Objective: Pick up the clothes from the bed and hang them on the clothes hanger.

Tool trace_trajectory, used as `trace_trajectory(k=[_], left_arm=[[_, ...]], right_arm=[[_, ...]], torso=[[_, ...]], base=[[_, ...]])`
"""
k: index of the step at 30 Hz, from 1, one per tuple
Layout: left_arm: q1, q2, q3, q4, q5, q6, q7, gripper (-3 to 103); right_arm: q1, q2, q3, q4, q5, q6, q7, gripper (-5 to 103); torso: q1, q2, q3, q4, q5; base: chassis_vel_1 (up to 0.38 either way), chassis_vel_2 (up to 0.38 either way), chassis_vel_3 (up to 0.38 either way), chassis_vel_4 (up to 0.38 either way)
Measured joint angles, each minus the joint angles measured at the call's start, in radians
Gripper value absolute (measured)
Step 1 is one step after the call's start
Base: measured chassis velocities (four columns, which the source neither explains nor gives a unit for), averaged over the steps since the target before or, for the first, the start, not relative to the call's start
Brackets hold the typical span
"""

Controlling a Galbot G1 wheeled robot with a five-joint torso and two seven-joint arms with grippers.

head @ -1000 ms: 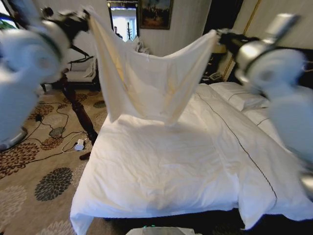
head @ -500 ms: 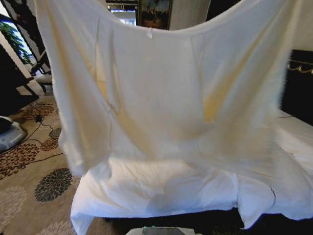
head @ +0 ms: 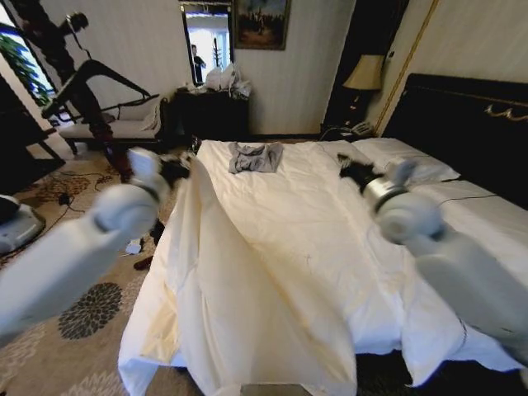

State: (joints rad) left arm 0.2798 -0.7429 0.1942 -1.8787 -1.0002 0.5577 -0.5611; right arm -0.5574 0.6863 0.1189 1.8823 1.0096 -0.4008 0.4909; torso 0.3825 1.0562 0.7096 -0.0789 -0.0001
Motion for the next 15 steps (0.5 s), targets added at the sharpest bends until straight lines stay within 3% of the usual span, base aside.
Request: trace_trajectory(k=[4, 9, 11, 12, 14, 15], left_arm=[[0.041, -0.039, 0.005, 0.068, 0.051, -0.016, 0.034, 2], [0.104, -0.037, -0.022, 0.092, 0.101, -0.030, 0.061, 2], [0.221, -0.018, -0.099, 0.099, 0.146, -0.045, 0.083, 2], [0.263, -0.006, -0.130, 0.090, 0.153, -0.047, 0.085, 2], [0.313, 0.011, -0.167, 0.073, 0.159, -0.050, 0.086, 2], [0.381, 0.036, -0.219, 0.047, 0.166, -0.054, 0.089, 2]], right_arm=[[-0.010, 0.028, -0.016, -0.036, -0.020, 0.007, -0.009, 0], [-0.053, 0.025, 0.001, -0.020, -0.012, -0.004, -0.010, 0], [-0.171, -0.007, 0.060, 0.055, 0.028, -0.051, -0.005, -3], [-0.205, -0.013, 0.069, 0.076, 0.036, -0.064, -0.003, 1], [-0.249, -0.019, 0.077, 0.109, 0.050, -0.085, -0.001, 6], [-0.319, -0.029, 0.092, 0.164, 0.072, -0.116, 0.000, 12]], torso=[[0.000, 0.000, 0.000, 0.0006, 0.0007], [-0.001, 0.000, 0.000, 0.0019, 0.0003], [-0.001, 0.000, -0.001, 0.0008, -0.0008], [-0.001, 0.000, -0.001, 0.0003, -0.0005], [-0.001, 0.000, -0.001, 0.0004, 0.0003], [-0.001, 0.000, -0.001, 0.0017, 0.0005]], base=[[0.000, 0.000, 0.000, 0.000], [0.000, 0.000, 0.000, 0.000], [0.000, 0.000, 0.000, 0.000], [0.000, 0.000, 0.000, 0.000], [0.000, 0.000, 0.000, 0.000], [0.000, 0.000, 0.000, 0.000]])
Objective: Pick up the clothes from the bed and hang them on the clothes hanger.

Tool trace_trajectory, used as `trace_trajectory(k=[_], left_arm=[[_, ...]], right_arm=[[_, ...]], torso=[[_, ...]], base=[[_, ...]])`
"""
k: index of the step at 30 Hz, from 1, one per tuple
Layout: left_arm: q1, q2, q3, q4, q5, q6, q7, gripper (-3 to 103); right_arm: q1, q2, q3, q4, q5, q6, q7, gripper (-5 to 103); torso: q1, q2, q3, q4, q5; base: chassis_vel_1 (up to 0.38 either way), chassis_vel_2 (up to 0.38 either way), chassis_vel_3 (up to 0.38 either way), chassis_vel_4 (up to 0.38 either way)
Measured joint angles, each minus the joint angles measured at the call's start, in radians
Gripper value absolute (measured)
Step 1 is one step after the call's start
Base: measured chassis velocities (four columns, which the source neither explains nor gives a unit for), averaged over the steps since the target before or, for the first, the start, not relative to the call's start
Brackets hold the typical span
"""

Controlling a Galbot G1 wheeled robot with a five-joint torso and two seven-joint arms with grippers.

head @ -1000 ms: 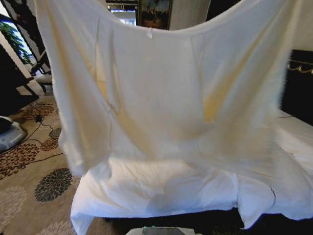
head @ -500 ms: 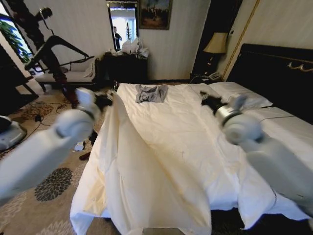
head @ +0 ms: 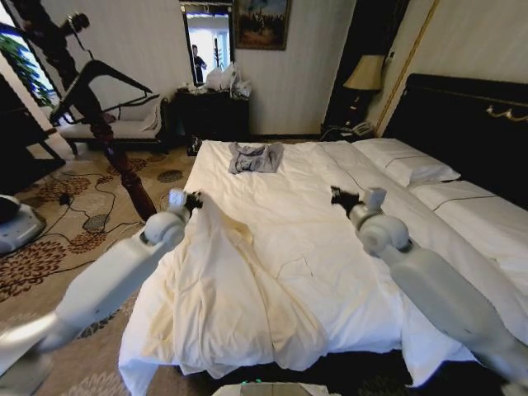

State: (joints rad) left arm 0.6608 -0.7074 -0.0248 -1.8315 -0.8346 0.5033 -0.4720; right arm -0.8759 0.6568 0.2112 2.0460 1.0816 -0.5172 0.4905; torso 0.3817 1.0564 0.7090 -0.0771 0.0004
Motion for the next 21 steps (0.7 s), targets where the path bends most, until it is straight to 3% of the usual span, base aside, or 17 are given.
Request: trace_trajectory(k=[1, 3, 7, 9, 10, 12, 15, 16, 17, 21], left_arm=[[0.041, 0.015, -0.029, -0.019, 0.003, -0.003, 0.000, 2], [0.056, 0.020, -0.039, -0.027, 0.004, -0.004, 0.000, 2], [0.143, 0.050, -0.081, -0.079, 0.021, -0.016, 0.003, 2], [0.149, 0.052, -0.083, -0.082, 0.022, -0.017, 0.003, 2], [0.175, 0.063, -0.094, -0.091, 0.032, -0.024, 0.004, 2], [0.195, 0.070, -0.103, -0.092, 0.040, -0.031, 0.004, 2], [0.200, 0.070, -0.104, -0.091, 0.043, -0.035, 0.004, 2], [0.201, 0.068, -0.104, -0.091, 0.043, -0.036, 0.004, 2], [0.201, 0.067, -0.103, -0.091, 0.043, -0.036, 0.004, 2], [0.202, 0.061, -0.099, -0.094, 0.043, -0.037, 0.003, 2]], right_arm=[[-0.066, -0.015, 0.014, 0.050, 0.014, -0.026, 0.000, 17], [-0.098, -0.023, 0.020, 0.071, 0.017, -0.036, 0.000, 17], [-0.264, -0.042, 0.035, 0.137, 0.010, -0.080, -0.005, 38], [-0.274, -0.042, 0.036, 0.137, 0.014, -0.084, -0.005, 38], [-0.327, -0.045, 0.050, 0.141, 0.045, -0.106, -0.004, 49], [-0.416, -0.075, 0.080, 0.158, 0.068, -0.134, -0.016, 54], [-0.496, -0.104, 0.117, 0.169, 0.051, -0.153, -0.047, 60], [-0.555, -0.122, 0.149, 0.174, 0.022, -0.173, -0.075, 71], [-0.584, -0.128, 0.167, 0.177, 0.011, -0.189, -0.086, 71], [-0.654, -0.136, 0.209, 0.190, 0.024, -0.218, -0.099, 88]], torso=[[0.000, 0.000, 0.000, 0.0002, 0.0000], [0.000, 0.000, 0.000, 0.0002, -0.0005], [0.000, 0.000, 0.000, -0.0010, -0.0003], [0.000, 0.000, 0.000, -0.0009, -0.0002], [0.000, 0.000, 0.000, -0.0006, 0.0000], [0.000, 0.000, 0.000, -0.0003, 0.0001], [0.000, 0.000, 0.000, -0.0005, -0.0009], [0.000, 0.000, 0.000, -0.0010, -0.0008], [0.000, 0.000, 0.000, -0.0010, -0.0004], [0.000, 0.000, 0.000, -0.0007, -0.0003]], base=[[0.000, 0.000, 0.000, 0.000], [0.000, 0.000, 0.000, 0.000], [0.000, 0.000, 0.000, 0.000], [0.000, 0.000, 0.000, 0.000], [0.000, 0.000, 0.000, 0.000], [0.000, 0.000, 0.000, 0.000], [0.000, 0.000, 0.000, 0.000], [0.000, 0.000, 0.000, 0.000], [0.000, 0.000, 0.000, 0.000], [0.000, 0.000, 0.000, 0.000]])
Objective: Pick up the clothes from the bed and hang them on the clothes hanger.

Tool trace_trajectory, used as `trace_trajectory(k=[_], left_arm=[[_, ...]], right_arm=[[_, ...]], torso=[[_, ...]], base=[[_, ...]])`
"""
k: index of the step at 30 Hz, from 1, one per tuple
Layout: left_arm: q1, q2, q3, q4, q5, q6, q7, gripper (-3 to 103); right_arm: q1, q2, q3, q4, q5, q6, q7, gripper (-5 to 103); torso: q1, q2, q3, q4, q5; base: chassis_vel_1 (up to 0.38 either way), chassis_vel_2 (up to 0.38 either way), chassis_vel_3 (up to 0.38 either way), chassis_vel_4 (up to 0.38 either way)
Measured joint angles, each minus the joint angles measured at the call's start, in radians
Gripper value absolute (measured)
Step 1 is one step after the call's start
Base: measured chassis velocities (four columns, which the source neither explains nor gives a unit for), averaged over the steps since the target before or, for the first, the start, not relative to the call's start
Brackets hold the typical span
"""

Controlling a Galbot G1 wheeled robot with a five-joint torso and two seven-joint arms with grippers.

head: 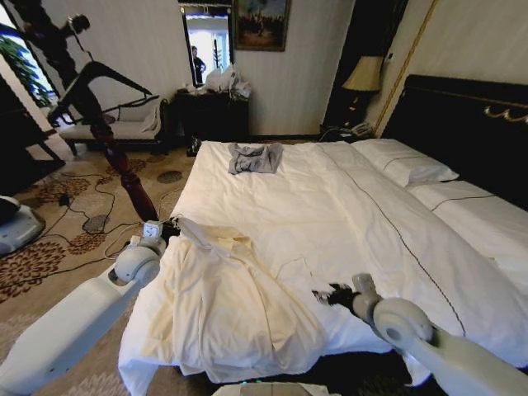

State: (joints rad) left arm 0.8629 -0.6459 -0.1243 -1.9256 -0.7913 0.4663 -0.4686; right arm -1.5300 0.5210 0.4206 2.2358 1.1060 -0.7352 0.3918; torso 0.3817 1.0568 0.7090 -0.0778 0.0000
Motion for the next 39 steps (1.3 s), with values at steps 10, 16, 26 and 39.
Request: trace_trajectory(k=[10, 16, 26, 39], left_arm=[[0.000, 0.000, 0.004, -0.004, -0.004, -0.001, -0.001, 2], [-0.013, 0.000, 0.017, 0.000, -0.007, 0.000, -0.001, 2], [-0.042, -0.004, 0.042, 0.011, -0.013, 0.003, 0.005, 2], [-0.049, -0.008, 0.050, 0.011, -0.016, 0.007, 0.006, 2]], right_arm=[[-0.007, 0.020, -0.048, 0.002, 0.041, -0.006, -0.040, 100], [0.017, 0.047, -0.091, -0.023, 0.056, -0.005, -0.059, 100], [0.037, 0.082, -0.131, -0.084, 0.054, -0.003, -0.092, 76], [0.052, 0.089, -0.163, -0.076, 0.078, -0.001, -0.109, 31]], torso=[[0.000, 0.000, 0.000, 0.0003, 0.0000], [0.000, 0.000, 0.000, 0.0001, 0.0000], [0.000, 0.000, 0.000, 0.0002, -0.0001], [0.000, 0.000, 0.000, 0.0002, -0.0001]], base=[[0.000, 0.000, 0.000, 0.000], [0.000, 0.000, 0.000, 0.000], [0.000, 0.000, 0.000, 0.000], [0.000, 0.000, 0.000, 0.000]])
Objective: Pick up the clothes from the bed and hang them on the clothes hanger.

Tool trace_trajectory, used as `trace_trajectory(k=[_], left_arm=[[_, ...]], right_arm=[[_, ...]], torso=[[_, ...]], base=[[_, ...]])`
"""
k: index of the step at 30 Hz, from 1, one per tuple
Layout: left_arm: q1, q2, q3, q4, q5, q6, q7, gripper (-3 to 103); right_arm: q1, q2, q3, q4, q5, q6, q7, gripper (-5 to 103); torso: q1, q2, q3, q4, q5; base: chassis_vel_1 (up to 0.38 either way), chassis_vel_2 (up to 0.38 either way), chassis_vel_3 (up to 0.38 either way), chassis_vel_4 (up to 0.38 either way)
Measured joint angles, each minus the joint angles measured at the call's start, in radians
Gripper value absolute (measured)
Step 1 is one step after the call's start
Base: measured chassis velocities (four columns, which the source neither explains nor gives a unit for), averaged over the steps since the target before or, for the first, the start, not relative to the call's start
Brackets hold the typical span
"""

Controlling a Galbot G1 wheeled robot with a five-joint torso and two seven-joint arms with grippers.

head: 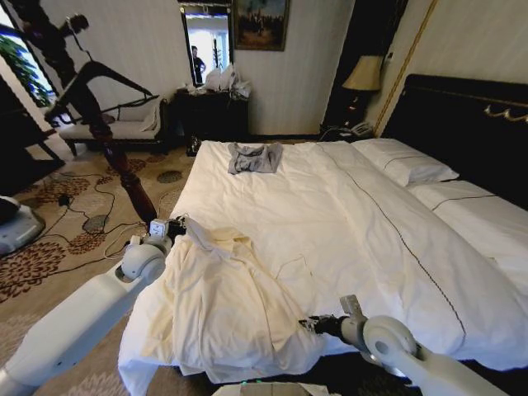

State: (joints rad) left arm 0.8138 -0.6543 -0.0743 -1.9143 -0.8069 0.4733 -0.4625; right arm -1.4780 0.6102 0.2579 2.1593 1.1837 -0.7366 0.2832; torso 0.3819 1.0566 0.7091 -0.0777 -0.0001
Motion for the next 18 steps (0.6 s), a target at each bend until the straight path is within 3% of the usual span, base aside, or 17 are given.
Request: trace_trajectory(k=[4, 6, 8, 18], left_arm=[[0.003, -0.001, -0.002, -0.001, -0.001, 0.000, -0.001, 2], [0.003, -0.001, -0.002, -0.001, -0.002, 0.000, -0.002, 2], [0.004, -0.001, -0.002, -0.001, -0.003, 0.000, -0.002, 2], [0.005, -0.002, -0.009, 0.000, -0.006, -0.003, -0.002, 2]], right_arm=[[-0.005, 0.003, -0.001, 0.015, -0.001, 0.000, 0.000, 9], [-0.006, 0.003, -0.001, 0.019, -0.001, 0.000, 0.000, 9], [-0.010, 0.004, 0.000, 0.027, -0.001, 0.001, 0.001, 2], [-0.002, 0.007, 0.028, 0.051, 0.000, 0.001, 0.026, 0]], torso=[[0.000, 0.000, 0.000, -0.0001, 0.0001], [0.000, 0.000, 0.000, 0.0000, 0.0000], [0.000, 0.000, 0.000, 0.0000, 0.0001], [0.000, 0.000, 0.000, -0.0003, 0.0001]], base=[[0.000, 0.000, 0.000, 0.000], [0.000, 0.000, 0.000, 0.000], [0.000, 0.000, 0.000, 0.000], [0.000, 0.000, 0.000, 0.000]])
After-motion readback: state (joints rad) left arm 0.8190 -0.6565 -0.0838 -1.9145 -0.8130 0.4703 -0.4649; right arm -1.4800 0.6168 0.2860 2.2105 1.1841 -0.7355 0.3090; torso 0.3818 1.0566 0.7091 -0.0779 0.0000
